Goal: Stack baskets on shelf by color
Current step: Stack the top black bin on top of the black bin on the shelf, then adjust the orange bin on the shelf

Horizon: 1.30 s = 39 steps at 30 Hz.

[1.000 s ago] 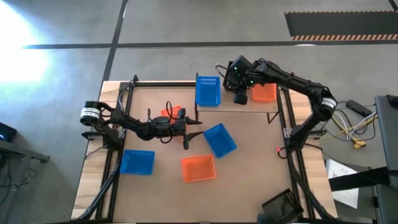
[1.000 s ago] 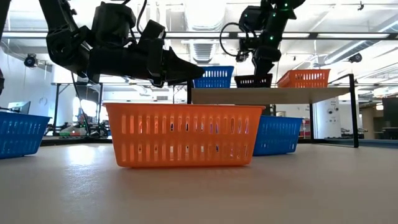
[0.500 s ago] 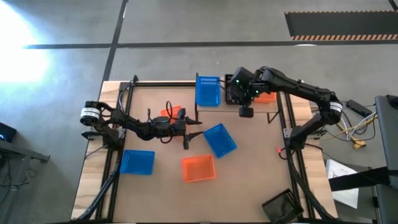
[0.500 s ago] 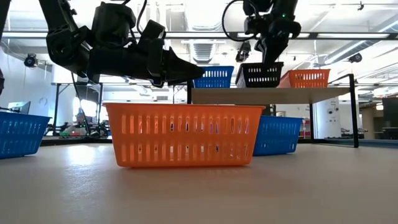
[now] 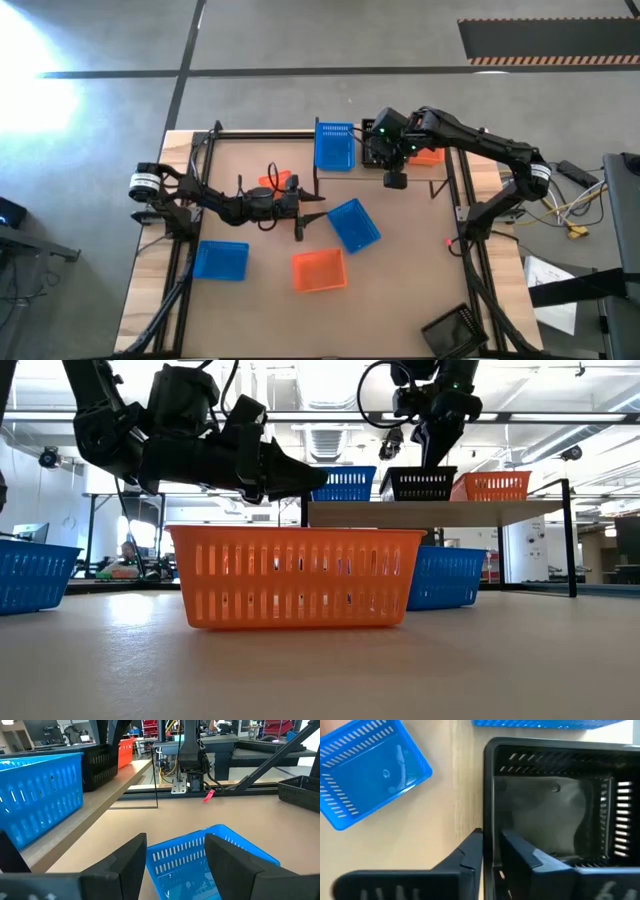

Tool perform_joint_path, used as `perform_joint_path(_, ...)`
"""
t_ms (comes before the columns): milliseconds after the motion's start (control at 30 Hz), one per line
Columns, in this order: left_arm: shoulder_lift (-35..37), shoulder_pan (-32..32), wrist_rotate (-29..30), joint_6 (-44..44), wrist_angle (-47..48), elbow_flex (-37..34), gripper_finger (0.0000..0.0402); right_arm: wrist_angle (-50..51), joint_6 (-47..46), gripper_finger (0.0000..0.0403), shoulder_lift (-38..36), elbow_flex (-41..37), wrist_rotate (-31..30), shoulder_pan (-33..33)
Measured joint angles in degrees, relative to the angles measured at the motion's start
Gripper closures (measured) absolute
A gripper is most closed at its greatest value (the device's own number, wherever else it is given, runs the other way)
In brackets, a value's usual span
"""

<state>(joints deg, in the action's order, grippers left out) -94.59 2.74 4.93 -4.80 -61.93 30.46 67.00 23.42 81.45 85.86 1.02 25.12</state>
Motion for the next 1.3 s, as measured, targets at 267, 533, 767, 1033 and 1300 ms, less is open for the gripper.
perform_joint_path(267,0.0,-0.09,0.0,0.02,-0.01,-0.16,0.0217,1.7,-0.49,0.0275,-5.27,1.0,-2.85,-0.37)
perform_joint_path(533,0.0,-0.11,0.0,0.0,-0.03,-0.24,0.0217,10.09,-0.43,0.0285,-14.23,-0.83,-13.18,3.75)
perform_joint_path(767,0.0,-0.12,0.0,-0.02,-0.05,-0.24,0.0217,10.17,0.22,0.0303,-17.38,-7.09,-9.73,8.18)
perform_joint_path(1033,0.0,-0.13,0.0,0.02,-0.06,-0.28,0.0217,7.55,2.74,0.0324,-15.23,-11.26,-9.57,8.57)
perform_joint_path(1300,0.0,-0.13,0.0,0.12,-0.07,-0.3,0.0217,7.37,2.72,0.035,-13.03,-11.28,-10.05,8.85)
